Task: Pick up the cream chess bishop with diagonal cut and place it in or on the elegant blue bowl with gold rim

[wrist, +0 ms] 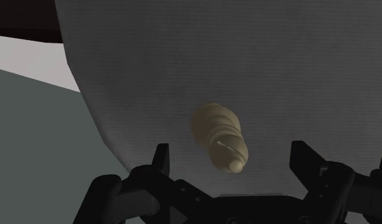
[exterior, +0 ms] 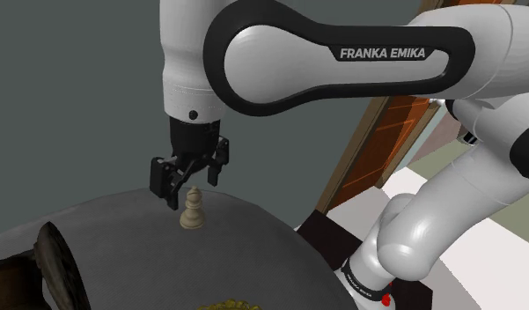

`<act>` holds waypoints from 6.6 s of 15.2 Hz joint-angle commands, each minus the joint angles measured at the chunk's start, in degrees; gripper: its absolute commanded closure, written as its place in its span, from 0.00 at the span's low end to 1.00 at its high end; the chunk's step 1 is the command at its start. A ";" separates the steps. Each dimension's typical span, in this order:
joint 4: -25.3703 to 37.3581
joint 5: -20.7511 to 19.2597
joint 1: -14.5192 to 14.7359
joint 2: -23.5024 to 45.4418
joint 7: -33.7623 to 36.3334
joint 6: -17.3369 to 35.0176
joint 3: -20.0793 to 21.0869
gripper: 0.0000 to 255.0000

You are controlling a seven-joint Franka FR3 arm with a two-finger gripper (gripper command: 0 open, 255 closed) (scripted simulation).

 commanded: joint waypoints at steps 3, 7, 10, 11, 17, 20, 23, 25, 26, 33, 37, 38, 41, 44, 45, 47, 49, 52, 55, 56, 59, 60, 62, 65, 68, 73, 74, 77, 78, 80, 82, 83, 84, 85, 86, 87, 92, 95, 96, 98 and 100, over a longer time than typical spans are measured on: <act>0.00 0.00 0.00 0.00 0.00 0.00 0.00 1.00; -0.01 0.00 0.00 -0.01 -0.01 0.00 0.00 1.00; -0.01 0.00 0.00 0.00 0.00 0.01 0.00 1.00; 0.75 -0.02 -0.03 -0.01 0.05 -0.75 -0.04 1.00; 5.63 -0.32 -0.19 0.29 0.51 -5.36 -0.24 1.00; 8.26 -0.55 -0.27 0.64 0.83 -7.67 -0.27 1.00; 11.05 -0.84 -0.32 1.15 1.20 -10.00 -0.26 1.00; 12.99 -1.06 -0.35 1.57 1.48 -11.57 -0.22 1.00; 13.99 -1.18 -0.36 1.81 1.63 -12.36 -0.19 1.00; 21.58 -2.28 -0.31 4.01 2.94 -18.01 0.23 1.00; 26.48 -3.16 -0.13 5.75 3.92 -21.39 0.66 1.00; 27.78 -3.41 -0.06 6.25 4.19 -22.26 0.79 1.00; 31.91 -4.29 0.26 7.93 5.10 -24.95 1.26 1.00; 33.08 -4.14 0.88 7.84 6.51 -26.09 1.91 1.00; 32.55 -3.59 1.33 7.05 7.56 -26.10 2.38 1.00; 31.74 -2.60 2.29 5.68 9.76 -26.19 3.40 1.00; 31.27 -1.75 3.29 4.60 12.13 -26.32 4.56 1.00; 31.16 -0.75 4.79 3.54 15.99 -26.58 6.64 1.00; 31.75 -0.20 6.46 3.24 20.29 -26.88 9.06 1.00; 32.11 -0.15 7.04 3.33 21.83 -26.98 9.96 1.00; 33.66 -0.48 8.91 4.23 26.82 -27.28 13.04 1.00; 34.35 -0.80 9.63 4.78 28.63 -27.38 14.17 1.00; 35.99 -1.84 11.22 6.30 32.49 -27.61 16.64 1.00; 38.97 -4.49 14.23 9.58 38.59 -28.03 20.42 1.00; 34.15 -1.95 13.15 6.44 36.47 -25.24 18.99 1.00; 27.11 1.09 12.45 2.36 33.69 -21.02 17.06 1.00; 25.82 1.57 12.41 1.68 33.23 -20.22 16.76 1.00; 22.12 2.80 12.42 -0.11 31.99 -17.86 15.95 1.00; 20.94 3.15 12.45 -0.64 31.62 -17.09 15.72 1.00; 18.66 3.80 12.52 -1.60 30.94 -15.55 15.34 1.00; 16.48 4.37 12.64 -2.45 30.34 -14.04 15.03 1.00; 15.42 4.63 12.70 -2.84 30.06 -13.28 14.90 1.00; 14.35 4.88 12.77 -3.21 29.78 -12.51 14.79 1.00; 14.34 4.88 12.77 -3.22 29.78 -12.51 14.78 1.00; 14.35 4.88 12.77 -3.21 29.78 -12.51 14.79 1.00; 14.35 4.88 12.77 -3.21 29.78 -12.51 14.79 1.00; 14.35 4.88 12.77 -3.21 29.78 -12.51 14.79 0.00; 14.35 4.88 12.77 -3.21 29.78 -12.51 14.79 0.00; 14.35 4.88 12.77 -3.21 29.78 -12.51 14.79 0.00; 16.97 4.23 12.57 -2.26 30.36 -14.40 15.03 0.00; 22.64 2.60 12.26 0.14 31.81 -18.24 15.86 0.00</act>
